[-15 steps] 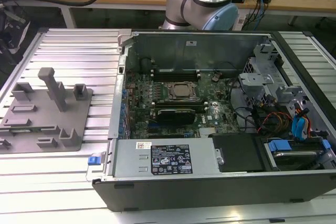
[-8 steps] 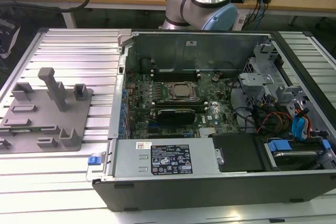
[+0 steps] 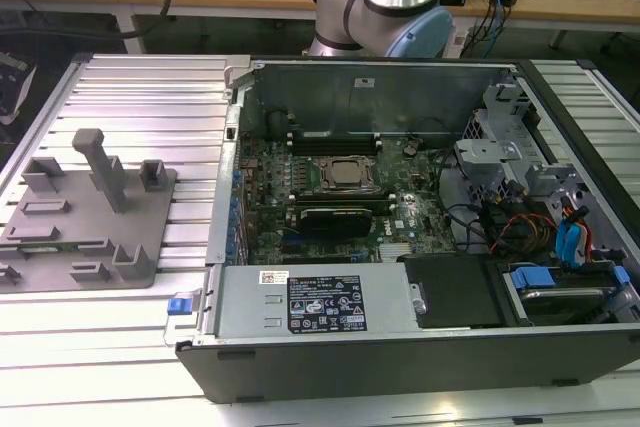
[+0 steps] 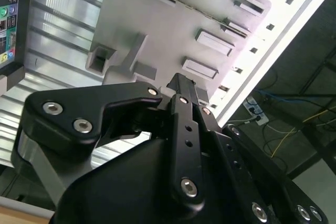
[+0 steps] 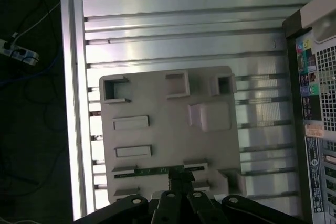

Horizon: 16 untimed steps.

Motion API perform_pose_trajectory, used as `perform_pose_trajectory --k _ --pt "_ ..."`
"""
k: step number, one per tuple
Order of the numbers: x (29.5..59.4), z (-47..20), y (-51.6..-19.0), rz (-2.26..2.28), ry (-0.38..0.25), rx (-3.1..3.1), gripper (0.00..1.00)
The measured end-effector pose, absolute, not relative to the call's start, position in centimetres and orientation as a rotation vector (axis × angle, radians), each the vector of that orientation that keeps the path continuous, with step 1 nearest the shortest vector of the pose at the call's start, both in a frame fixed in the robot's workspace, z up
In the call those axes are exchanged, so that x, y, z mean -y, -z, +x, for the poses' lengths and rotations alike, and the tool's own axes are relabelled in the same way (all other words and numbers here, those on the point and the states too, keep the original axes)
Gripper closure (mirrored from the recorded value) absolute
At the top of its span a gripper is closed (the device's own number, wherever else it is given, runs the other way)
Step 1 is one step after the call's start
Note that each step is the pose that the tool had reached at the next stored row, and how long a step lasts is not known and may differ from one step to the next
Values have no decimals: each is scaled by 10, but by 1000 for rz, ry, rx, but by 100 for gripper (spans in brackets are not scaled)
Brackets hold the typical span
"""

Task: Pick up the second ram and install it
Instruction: 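Reach for the second ram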

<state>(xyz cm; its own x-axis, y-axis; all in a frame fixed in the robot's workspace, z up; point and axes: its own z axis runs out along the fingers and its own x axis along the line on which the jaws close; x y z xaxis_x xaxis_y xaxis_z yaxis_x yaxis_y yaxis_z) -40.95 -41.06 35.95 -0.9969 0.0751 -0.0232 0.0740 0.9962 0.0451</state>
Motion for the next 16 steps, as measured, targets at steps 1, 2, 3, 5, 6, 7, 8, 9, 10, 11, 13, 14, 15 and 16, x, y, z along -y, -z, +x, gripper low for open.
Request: perform_pose_trajectory --k 1,2,3,5,6,7,8,9,10,11,13,14,15,16 --pt "411 -410 -359 116 -69 -3114 92" --pt "413 -411 -357 116 -69 -3114 92" --pt "413 -411 -356 116 -69 -3114 92" --pt "416 -412 -353 116 -69 -3114 92" --pt "416 -412 -352 116 -69 -3114 92" --pt "417 -413 -351 116 -69 -3113 92" --pt "418 -414 -349 116 -69 -3114 92" --pt "419 -415 -347 116 -69 -3114 92" --pt "420 -415 -345 116 -69 -3114 92" --pt "421 -416 -343 116 -69 -3114 92" --pt "422 -418 -336 116 -69 -3114 92" --pt "423 -419 -333 116 -69 -3114 92" --pt "424 -420 -329 116 -69 -3114 92" --pt "425 -421 -325 116 -69 -3114 92"
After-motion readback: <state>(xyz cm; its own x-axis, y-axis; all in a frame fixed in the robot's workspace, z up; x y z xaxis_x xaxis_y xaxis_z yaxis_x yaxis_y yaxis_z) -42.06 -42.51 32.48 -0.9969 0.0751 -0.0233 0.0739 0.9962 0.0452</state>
